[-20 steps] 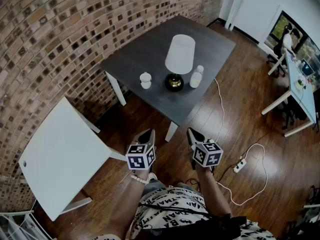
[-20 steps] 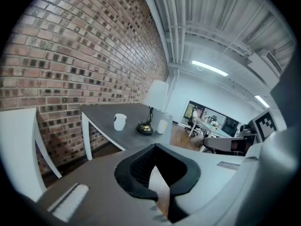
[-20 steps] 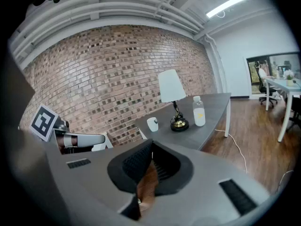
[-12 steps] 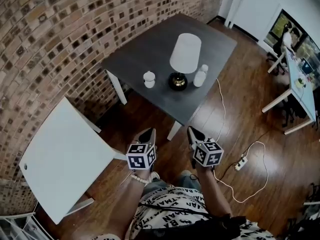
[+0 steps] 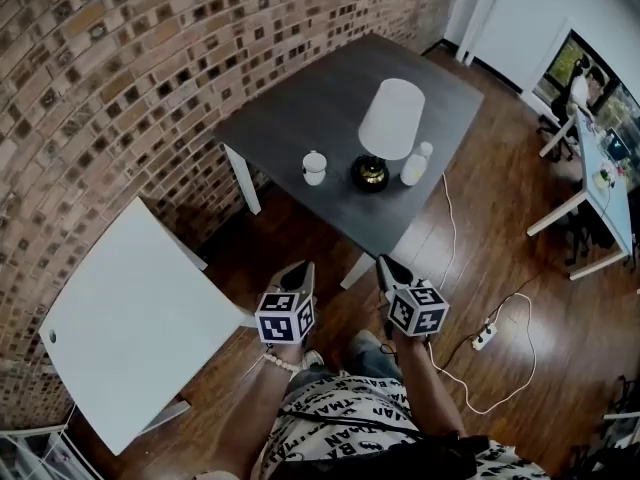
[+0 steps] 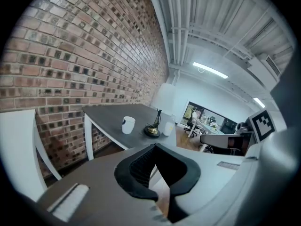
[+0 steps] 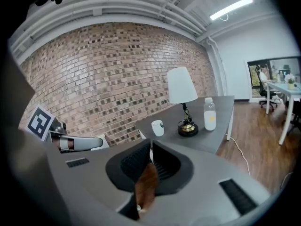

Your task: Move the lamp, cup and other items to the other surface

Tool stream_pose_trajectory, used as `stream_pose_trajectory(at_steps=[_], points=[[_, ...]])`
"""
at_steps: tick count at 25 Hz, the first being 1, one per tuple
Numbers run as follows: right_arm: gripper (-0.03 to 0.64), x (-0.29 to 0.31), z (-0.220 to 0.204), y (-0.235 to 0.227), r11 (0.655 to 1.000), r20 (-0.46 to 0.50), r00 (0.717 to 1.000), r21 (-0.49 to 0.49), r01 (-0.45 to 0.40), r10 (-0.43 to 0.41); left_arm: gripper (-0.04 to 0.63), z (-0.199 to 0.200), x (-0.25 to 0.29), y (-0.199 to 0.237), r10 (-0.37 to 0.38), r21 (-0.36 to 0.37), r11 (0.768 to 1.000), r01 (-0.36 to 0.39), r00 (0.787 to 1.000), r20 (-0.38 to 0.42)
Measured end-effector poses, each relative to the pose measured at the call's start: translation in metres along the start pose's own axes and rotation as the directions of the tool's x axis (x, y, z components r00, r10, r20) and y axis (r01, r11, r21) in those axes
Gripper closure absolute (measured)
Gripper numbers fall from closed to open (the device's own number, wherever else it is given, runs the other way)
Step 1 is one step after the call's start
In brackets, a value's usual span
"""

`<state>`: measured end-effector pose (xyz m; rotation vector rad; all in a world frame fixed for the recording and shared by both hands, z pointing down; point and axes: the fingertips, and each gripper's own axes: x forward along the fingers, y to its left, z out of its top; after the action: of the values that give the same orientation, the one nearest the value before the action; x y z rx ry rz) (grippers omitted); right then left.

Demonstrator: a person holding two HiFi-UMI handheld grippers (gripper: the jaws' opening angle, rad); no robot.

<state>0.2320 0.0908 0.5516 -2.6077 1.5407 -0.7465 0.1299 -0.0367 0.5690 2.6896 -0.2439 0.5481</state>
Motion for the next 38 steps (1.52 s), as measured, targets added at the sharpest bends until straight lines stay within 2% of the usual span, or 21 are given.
stream_pose_trajectory(at_steps=[3, 5, 8, 9, 14, 15, 16, 19, 26, 29, 38], points=[[0.586, 0.015, 0.0, 0.003, 1.0, -0.009, 1.0, -0.013, -0.013, 0.013, 0.594, 0.002, 0.004, 0.008, 0.002, 0.0, 1.0, -0.002, 1.0, -0.004], [0.558, 0.028, 0.002, 0.005, 0.999, -0.016, 1.0, -0.028, -0.017, 0.017, 0.594, 0.003, 0.008, 0.014, 0.006, -0.004, 1.0, -0.006, 1.0, -0.008], [0.411, 0.054, 0.008, 0.01, 0.998, -0.021, 0.999, -0.035, -0.049, 0.048, 0.594, 0.007, 0.015, 0.023, 0.015, -0.007, 1.0, -0.015, 1.0, -0.009], [0.382, 0.064, 0.012, 0.011, 0.997, -0.021, 0.998, -0.035, -0.064, 0.063, 0.594, 0.009, 0.018, 0.026, 0.018, -0.006, 1.0, -0.018, 1.0, -0.008], [0.269, 0.123, 0.034, 0.012, 0.992, -0.036, 0.994, -0.059, -0.108, 0.106, 0.594, 0.025, 0.039, 0.044, 0.054, -0.009, 0.999, -0.054, 0.999, -0.004], [0.263, 0.136, 0.037, 0.012, 0.991, -0.044, 0.993, -0.073, -0.113, 0.11, 0.594, 0.03, 0.043, 0.049, 0.062, -0.009, 0.998, -0.062, 0.998, -0.002], [0.214, 0.149, 0.041, 0.012, 0.989, -0.054, 0.992, -0.088, -0.118, 0.113, 0.594, 0.034, 0.048, 0.053, 0.069, -0.009, 0.998, -0.069, 0.998, -0.001], [0.175, 0.188, 0.048, 0.012, 0.983, -0.091, 0.988, -0.123, -0.139, 0.128, 0.594, 0.045, 0.064, 0.064, 0.087, -0.016, 0.996, -0.087, 0.996, -0.002], [0.174, 0.269, 0.048, -0.001, 0.974, -0.16, 0.979, -0.168, -0.151, 0.124, 0.594, 0.056, 0.107, 0.085, 0.115, -0.02, 0.993, -0.116, 0.993, -0.033], [0.152, 0.299, 0.045, -0.008, 0.97, -0.19, 0.975, -0.192, -0.15, 0.114, 0.594, 0.059, 0.124, 0.095, 0.131, -0.03, 0.991, -0.132, 0.99, -0.042], [0.152, 0.373, 0.026, -0.016, 0.952, -0.272, 0.957, -0.254, -0.172, 0.1, 0.594, 0.055, 0.165, 0.124, 0.177, -0.098, 0.978, -0.184, 0.981, -0.076]])
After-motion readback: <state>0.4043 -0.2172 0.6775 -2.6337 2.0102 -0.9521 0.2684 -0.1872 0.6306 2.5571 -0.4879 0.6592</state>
